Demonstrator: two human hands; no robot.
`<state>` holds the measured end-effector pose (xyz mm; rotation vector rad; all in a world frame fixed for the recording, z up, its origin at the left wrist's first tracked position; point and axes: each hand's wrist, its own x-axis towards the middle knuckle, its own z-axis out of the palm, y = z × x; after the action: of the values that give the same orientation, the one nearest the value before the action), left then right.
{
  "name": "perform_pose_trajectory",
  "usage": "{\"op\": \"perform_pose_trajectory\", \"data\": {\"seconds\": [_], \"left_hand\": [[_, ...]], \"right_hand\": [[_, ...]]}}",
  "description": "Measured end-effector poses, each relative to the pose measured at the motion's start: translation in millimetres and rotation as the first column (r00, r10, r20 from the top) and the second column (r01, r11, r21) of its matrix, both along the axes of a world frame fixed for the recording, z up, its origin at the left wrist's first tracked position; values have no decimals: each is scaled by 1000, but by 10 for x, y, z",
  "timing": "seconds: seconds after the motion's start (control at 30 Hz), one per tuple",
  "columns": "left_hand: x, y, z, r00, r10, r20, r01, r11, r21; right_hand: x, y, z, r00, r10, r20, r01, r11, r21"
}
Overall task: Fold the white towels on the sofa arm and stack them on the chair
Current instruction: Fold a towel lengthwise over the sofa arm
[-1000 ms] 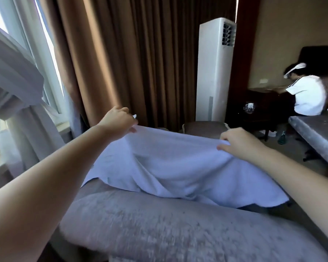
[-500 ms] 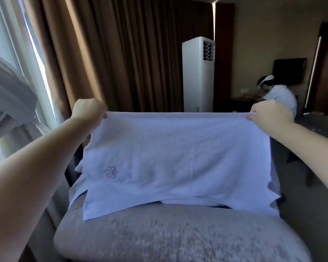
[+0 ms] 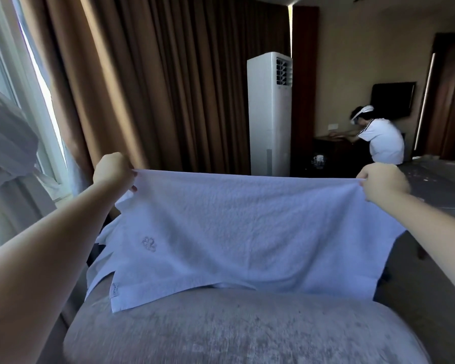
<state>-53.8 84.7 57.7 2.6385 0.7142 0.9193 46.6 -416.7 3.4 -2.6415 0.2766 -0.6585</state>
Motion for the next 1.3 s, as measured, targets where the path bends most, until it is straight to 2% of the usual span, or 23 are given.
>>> {"op": "perform_pose_trajectory", "data": {"seconds": [0.1, 0.17, 0.27, 0.43, 0.63, 0.9, 0.97, 1.03, 1.17, 1.3], "left_hand": [[-85, -25, 23, 994, -37, 103, 30, 997, 74], [-161, -21, 25, 985, -53, 165, 36, 994, 99], [-370, -14, 43, 965, -45, 257, 20, 995, 99], [-884, -68, 124, 898, -44, 439, 1, 995, 98], [-1496, -208, 353, 759, -42, 650, -11, 997, 77], [-1755, -245, 545, 687, -83, 721, -63, 983, 173], [-1718, -230, 553, 693, -99, 714, -53, 981, 188], [-1647, -222, 485, 746, -87, 660, -43, 983, 179], [-1343, -114, 56, 915, -11, 402, -25, 996, 84], [-934, 77, -613, 982, 6, 186, -14, 999, 45]], "right_hand": [[-65, -21, 17, 973, 85, 216, -117, 983, 140], [-210, -7, 61, 928, 99, 360, -170, 971, 170], [-461, -15, 91, 863, 90, 496, -228, 947, 225], [-912, -81, 153, 717, 115, 687, -318, 932, 176], [-1466, -11, 454, 514, 95, 852, -371, 921, 121], [-1745, 111, 835, 384, 46, 922, -392, 912, 118], [-1700, 147, 857, 385, 41, 922, -380, 918, 118], [-1592, 192, 788, 435, 67, 898, -369, 923, 110], [-1198, 281, 281, 647, 152, 747, -341, 934, 105], [-729, 363, -484, 799, 251, 547, -325, 945, 41]]}}
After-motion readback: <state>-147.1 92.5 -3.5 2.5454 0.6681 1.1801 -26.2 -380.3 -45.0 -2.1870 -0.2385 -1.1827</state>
